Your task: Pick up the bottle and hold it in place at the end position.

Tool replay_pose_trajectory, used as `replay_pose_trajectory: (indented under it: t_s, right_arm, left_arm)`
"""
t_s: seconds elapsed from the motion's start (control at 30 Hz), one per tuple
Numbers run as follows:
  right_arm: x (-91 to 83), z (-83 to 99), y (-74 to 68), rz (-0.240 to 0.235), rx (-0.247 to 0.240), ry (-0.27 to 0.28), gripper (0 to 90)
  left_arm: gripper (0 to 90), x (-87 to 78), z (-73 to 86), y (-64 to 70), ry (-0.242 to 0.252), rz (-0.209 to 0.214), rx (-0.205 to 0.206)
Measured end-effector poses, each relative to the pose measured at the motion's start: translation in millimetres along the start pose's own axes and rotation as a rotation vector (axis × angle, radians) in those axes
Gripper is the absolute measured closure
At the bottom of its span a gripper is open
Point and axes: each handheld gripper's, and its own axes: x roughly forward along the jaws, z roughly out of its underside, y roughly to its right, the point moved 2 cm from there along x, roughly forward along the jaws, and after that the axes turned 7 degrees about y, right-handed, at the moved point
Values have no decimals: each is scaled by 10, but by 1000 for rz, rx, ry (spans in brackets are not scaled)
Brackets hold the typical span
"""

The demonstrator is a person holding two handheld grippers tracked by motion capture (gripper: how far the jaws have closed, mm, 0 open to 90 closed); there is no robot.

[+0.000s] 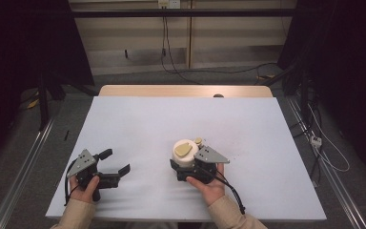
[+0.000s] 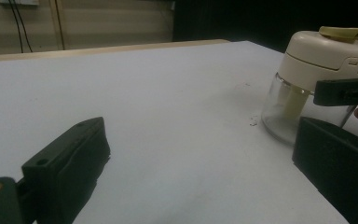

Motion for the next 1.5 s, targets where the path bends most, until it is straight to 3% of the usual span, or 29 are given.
replay_pose_trajectory:
  t_s: [0.2, 1.5]
  right_arm:
    - [14, -7, 26, -7, 23, 17, 64]
    - [184, -199, 246, 6, -12, 70, 66]
  left_arm:
    - [31, -1, 0, 2, 0, 4, -1]
    - [31, -26, -10, -7, 19, -6, -2]
